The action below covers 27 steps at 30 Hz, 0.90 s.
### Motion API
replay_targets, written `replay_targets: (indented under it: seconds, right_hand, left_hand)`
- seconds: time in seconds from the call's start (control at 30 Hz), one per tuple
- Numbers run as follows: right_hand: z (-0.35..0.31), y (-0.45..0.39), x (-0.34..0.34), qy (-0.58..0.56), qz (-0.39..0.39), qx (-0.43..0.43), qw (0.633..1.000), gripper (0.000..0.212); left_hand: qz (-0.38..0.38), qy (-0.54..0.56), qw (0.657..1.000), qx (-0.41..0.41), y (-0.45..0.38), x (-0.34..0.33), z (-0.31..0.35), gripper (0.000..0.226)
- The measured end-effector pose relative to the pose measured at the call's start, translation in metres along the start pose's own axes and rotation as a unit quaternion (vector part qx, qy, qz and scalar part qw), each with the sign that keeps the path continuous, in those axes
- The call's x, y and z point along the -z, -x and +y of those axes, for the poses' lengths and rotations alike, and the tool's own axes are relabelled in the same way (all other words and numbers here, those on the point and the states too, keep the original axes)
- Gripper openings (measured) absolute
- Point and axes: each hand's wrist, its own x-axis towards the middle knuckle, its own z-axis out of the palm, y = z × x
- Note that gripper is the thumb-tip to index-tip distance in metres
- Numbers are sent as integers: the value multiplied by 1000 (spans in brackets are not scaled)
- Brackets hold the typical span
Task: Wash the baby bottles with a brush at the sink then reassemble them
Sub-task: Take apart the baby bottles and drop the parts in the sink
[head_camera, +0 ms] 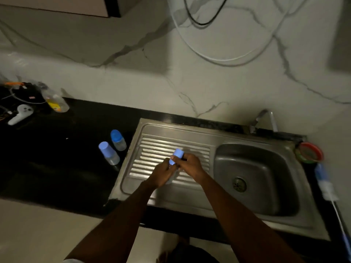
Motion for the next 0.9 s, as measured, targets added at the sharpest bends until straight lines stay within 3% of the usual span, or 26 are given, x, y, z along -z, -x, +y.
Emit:
replay_targets:
  seconds: [0.17,0.4,0.53,0.63,0.73,0.83,0.9]
  right_hand:
    - [12,36,40,-28,23,-17,999,36]
    - [37,94,78,-53,59,-13,997,18]
    - [40,110,102,-59,83,-20,995,25]
    - [53,104,127,-70,186,-34,979,35]
    - [72,92,165,-24,263,-66,962,31]
    - [97,79,209,67,252,-90,961,26]
    - [116,68,229,166,222,-94,956,36]
  left_hand:
    - [-10,-43,994,-98,6,-34,16,30]
    - [-41,-16,987,-153,25,-80,33,43]
    - [-55,-29,988,-141,19,-105,45,35]
    - [-57,-26,992,-107,6,-124,53,28]
    - [-58,-5,997,-60,-6,-142,58,28]
    - [-39,40,998,-21,-19,-164,61,31]
    - [-29,105,994,10,-26,-180,71,32]
